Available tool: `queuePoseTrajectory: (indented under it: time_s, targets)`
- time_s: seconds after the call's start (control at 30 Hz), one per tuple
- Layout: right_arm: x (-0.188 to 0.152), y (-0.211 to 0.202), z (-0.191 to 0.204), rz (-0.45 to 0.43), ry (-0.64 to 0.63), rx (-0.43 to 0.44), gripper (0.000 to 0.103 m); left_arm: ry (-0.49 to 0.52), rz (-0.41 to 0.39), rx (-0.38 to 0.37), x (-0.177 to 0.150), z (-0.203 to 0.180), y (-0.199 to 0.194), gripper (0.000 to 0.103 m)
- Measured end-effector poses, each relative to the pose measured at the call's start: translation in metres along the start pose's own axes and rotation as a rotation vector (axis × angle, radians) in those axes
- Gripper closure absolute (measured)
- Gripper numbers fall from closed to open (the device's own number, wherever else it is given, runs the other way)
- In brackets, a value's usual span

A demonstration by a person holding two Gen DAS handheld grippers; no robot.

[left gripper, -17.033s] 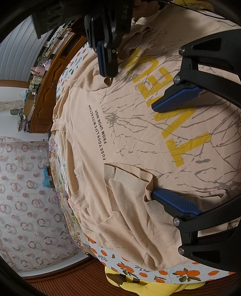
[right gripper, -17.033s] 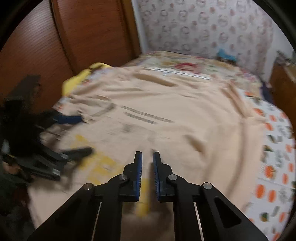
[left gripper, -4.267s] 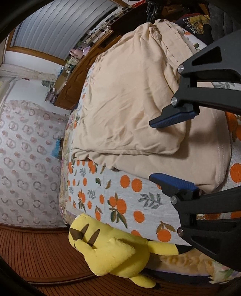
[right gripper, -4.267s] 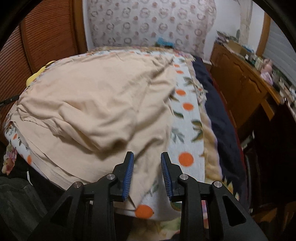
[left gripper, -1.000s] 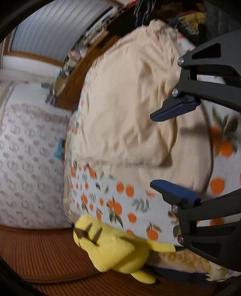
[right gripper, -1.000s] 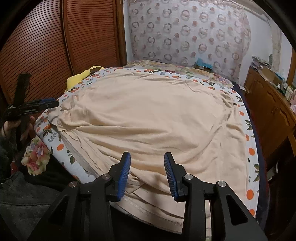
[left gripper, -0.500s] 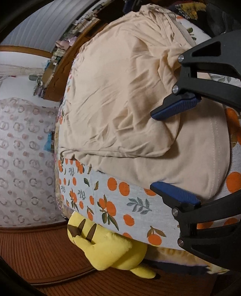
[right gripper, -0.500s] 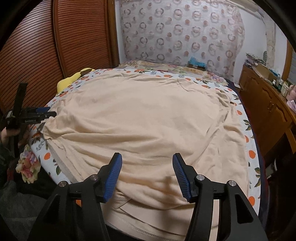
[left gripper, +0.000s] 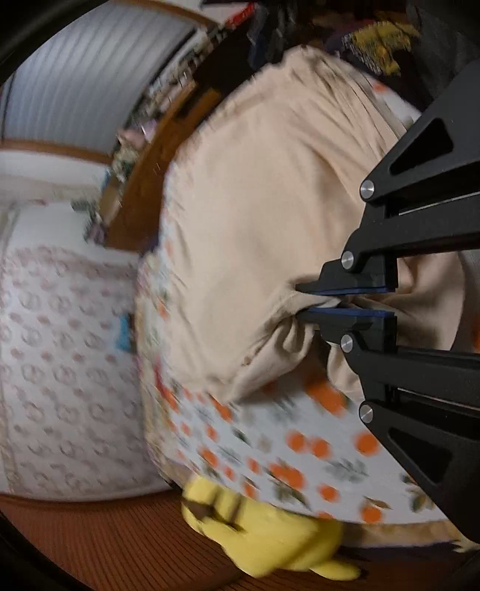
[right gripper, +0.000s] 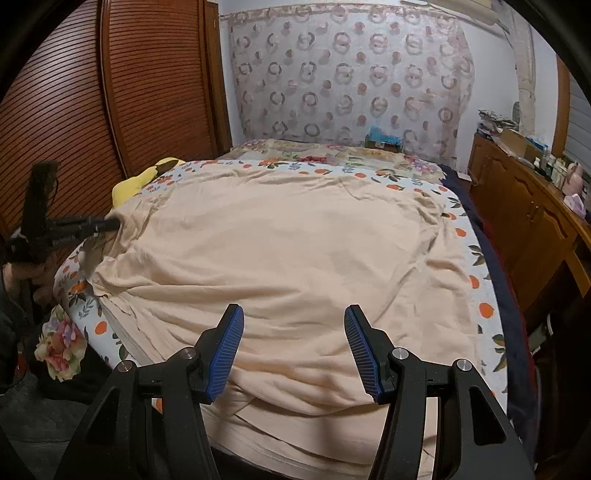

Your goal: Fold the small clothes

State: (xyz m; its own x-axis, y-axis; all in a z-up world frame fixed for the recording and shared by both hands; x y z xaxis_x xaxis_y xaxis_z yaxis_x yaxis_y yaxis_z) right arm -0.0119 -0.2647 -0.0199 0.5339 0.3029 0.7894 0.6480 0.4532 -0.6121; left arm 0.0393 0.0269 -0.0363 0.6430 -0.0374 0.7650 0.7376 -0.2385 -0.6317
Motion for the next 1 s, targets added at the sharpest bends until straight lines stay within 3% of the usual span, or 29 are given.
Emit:
queuePoseTrajectory:
  time_s: [0.33,0.53,0.67,0.8,0.87,0.93,1.0]
  targets:
    - [-0.006,-0.032,-0.039,-0.049,0.065,-0.069,0.044,0.176,-0.061,-0.308,0.079,-0.126,0.013,0.097]
    - [-0.009,-0.055,-0.072,-0.085,0.126,-0.128,0.044,0.258,-0.04,-0.481,0.108,-0.205,0.021,0.097]
    - [-0.015,-0.066,-0.086,-0.095,0.163,-0.139,0.044,0.228,0.015,-0.569,0.117,-0.231,0.02,0.097]
    - [-0.022,-0.068,-0.09,-0.084,0.169,-0.136,0.044,0.257,0.045,-0.531,0.107,-0.239,0.028,0.087]
    - [-0.022,-0.065,-0.087,-0.076,0.165,-0.133,0.044,0.269,0.044,-0.493,0.1,-0.234,0.031,0.068]
    - [-0.021,-0.062,-0.088,-0.066,0.163,-0.129,0.044,0.265,0.055,-0.478,0.095,-0.228,0.035,0.058]
    - [-0.018,-0.058,-0.088,-0.063,0.158,-0.122,0.044,0.259,0.052,-0.464,0.092,-0.219,0.035,0.057]
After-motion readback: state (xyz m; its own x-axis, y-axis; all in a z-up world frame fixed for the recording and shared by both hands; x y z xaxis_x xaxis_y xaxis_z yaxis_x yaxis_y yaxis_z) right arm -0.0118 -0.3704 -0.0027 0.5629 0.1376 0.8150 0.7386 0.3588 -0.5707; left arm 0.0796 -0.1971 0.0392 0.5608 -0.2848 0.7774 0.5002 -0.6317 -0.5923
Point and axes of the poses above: each gripper's, at about its wrist camera, not at the fingertips, and y roughly the way its jaws point, z to its left, x to its top, the point moved 1 cm from there along y, roughly the way its jaws point, and after that the axes turned 1 degree about -z, right-handed, at the moved point
